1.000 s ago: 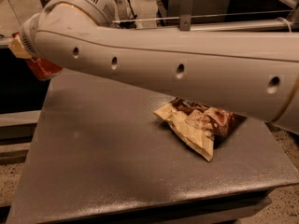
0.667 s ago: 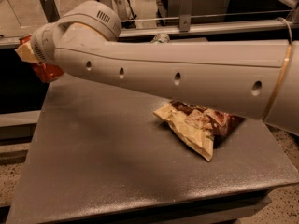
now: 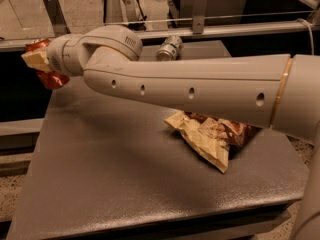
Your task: Place coke can upright
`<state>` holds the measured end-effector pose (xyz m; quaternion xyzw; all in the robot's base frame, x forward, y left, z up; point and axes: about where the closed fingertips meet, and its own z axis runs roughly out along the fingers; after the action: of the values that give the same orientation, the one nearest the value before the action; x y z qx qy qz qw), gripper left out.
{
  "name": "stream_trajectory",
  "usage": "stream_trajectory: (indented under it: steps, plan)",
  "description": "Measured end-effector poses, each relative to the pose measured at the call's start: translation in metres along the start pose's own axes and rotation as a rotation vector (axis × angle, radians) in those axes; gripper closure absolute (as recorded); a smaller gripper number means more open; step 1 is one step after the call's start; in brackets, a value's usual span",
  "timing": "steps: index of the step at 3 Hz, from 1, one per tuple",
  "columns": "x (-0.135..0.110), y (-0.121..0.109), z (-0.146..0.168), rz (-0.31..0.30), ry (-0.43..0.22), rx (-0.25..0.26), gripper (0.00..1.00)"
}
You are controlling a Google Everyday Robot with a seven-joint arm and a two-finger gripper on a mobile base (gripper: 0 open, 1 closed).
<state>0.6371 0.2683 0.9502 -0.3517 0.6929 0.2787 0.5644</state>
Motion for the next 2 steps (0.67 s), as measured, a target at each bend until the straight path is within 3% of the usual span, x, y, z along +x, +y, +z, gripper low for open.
stream_trajectory:
  steps: [2]
  plan:
    - [0.0015,-0.0106,0.0036,-0.015,-0.103,-0.051,1.0]
